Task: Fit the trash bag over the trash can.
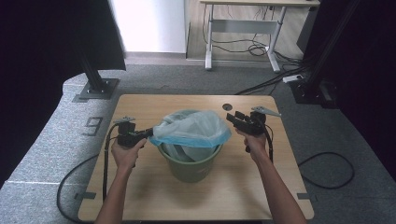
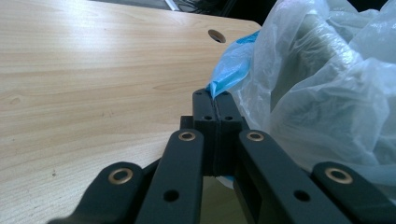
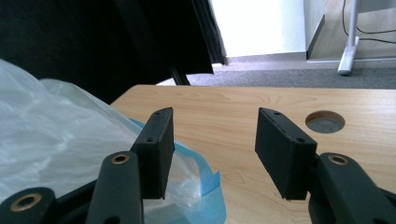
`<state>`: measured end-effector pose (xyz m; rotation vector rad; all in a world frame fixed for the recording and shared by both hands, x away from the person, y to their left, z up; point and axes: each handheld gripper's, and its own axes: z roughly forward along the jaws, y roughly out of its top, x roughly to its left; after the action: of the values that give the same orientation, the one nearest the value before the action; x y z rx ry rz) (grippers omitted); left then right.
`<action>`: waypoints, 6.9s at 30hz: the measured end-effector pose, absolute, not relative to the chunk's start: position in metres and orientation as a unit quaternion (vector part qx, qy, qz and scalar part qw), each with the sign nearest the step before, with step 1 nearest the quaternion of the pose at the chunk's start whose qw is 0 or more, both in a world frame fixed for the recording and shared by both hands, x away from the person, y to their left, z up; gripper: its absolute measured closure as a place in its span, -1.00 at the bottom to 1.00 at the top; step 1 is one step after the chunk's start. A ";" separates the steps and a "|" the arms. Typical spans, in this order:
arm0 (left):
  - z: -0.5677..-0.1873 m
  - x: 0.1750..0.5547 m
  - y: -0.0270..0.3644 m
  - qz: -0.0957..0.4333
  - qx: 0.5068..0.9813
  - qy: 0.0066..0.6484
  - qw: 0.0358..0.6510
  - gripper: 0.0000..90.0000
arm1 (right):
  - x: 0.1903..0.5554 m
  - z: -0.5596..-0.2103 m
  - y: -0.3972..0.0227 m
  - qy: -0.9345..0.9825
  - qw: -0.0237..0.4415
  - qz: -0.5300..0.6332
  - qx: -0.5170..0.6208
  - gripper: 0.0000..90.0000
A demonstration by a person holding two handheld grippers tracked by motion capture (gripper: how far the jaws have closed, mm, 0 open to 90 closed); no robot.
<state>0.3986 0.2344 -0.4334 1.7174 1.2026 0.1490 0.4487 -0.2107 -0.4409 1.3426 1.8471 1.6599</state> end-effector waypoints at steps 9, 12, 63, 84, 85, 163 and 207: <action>-0.428 0.392 0.232 0.069 0.711 0.488 0.501 1.00 | 0.418 -0.411 -0.207 0.677 0.163 0.578 0.426 -0.06; -0.425 0.390 0.232 0.072 0.711 0.485 0.503 1.00 | 0.404 -0.403 -0.206 0.684 0.155 0.581 0.413 -0.08; -0.419 0.380 0.238 0.085 0.722 0.472 0.499 1.00 | 0.307 -0.400 -0.189 0.750 0.108 0.579 0.302 0.98; -0.448 0.380 0.238 0.058 0.736 0.476 0.478 1.00 | 0.298 -0.483 -0.174 0.798 0.047 0.538 0.268 0.98; -0.449 0.381 0.237 0.058 0.737 0.476 0.476 1.00 | 0.301 -0.488 -0.175 0.798 0.043 0.535 0.273 0.98; -0.367 0.350 0.220 0.122 0.768 0.332 0.533 -0.38 | 0.302 -0.510 -0.270 0.712 0.133 0.565 0.396 -0.26; -0.348 0.415 0.108 0.081 0.845 0.339 0.406 -0.38 | 0.302 -0.514 -0.272 0.716 0.123 0.558 0.401 -0.27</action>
<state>0.4153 0.1075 -0.3483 2.1321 0.8552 0.2035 0.3024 -0.2721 -0.5143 1.1692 2.0885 1.6281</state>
